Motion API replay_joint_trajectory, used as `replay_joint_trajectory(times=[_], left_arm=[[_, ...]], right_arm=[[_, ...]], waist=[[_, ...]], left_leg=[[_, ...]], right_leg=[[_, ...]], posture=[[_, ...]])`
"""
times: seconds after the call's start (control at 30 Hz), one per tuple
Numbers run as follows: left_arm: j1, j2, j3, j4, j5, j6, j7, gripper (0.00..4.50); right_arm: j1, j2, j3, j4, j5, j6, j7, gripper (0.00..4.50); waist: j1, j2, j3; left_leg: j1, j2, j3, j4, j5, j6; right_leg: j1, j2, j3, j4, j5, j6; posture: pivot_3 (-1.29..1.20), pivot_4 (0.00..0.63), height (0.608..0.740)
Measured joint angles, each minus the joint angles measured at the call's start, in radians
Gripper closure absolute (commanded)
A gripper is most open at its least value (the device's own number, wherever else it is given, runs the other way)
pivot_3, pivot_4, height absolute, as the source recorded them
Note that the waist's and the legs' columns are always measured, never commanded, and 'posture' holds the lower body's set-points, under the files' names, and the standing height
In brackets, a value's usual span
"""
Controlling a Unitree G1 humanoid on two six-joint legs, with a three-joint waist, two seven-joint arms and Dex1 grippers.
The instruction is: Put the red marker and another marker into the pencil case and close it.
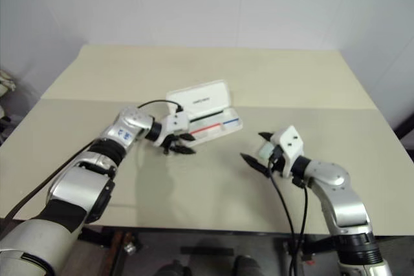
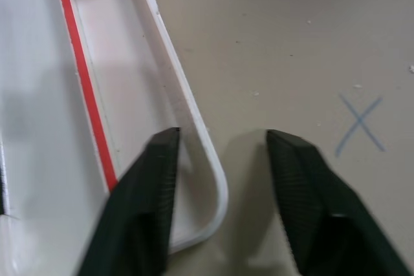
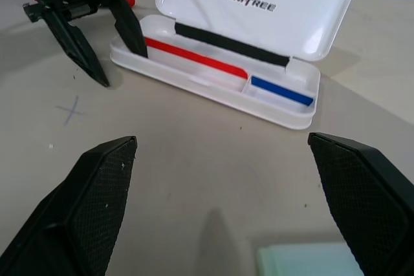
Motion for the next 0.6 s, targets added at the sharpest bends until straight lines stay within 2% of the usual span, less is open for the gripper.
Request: replay_joint_trajectory(times=[0.13,0.17,0.4,0.6], left_arm=[[0.001,0.002,0.02,-0.004,-0.002,-0.018,0.013,4.39],[0.004,0.002,0.029,-0.005,-0.003,-0.025,0.014,4.49],[0.086,0.029,0.071,-0.112,-0.032,-0.036,0.032,4.49],[0.228,0.11,0.095,-0.389,-0.072,0.06,0.003,4.49]], right_arm=[[-0.013,-0.001,0.001,0.025,0.0,-0.004,0.012,0.0],[-0.022,-0.001,0.001,0.039,-0.002,-0.005,0.018,0.0],[-0.085,-0.013,0.003,0.109,-0.004,-0.035,0.058,0.0],[-0.145,-0.031,-0.002,0.171,0.026,-0.042,0.138,0.0]], waist=[[0.002,0.0,0.0],[0.003,0.0,0.0],[0.0,0.0,0.0],[-0.004,0.0,0.0]], left_leg=[[-0.002,0.0,0.001,0.0,-0.001,0.001],[-0.002,0.0,0.001,0.0,-0.001,0.001],[-0.002,0.0,0.001,0.002,-0.001,0.002],[-0.003,0.001,0.001,-0.001,0.0,0.0]], right_leg=[[0.0,0.0,0.0,-0.003,0.0,0.0],[0.0,-0.001,0.0,-0.003,0.0,0.0],[0.0,-0.001,0.001,-0.002,0.001,0.002],[-0.003,0.0,0.002,-0.002,0.001,0.002]], posture=[[0.0,0.15,0.74],[0.0,0.15,0.74],[0.0,0.15,0.74],[0.0,0.15,0.74]])
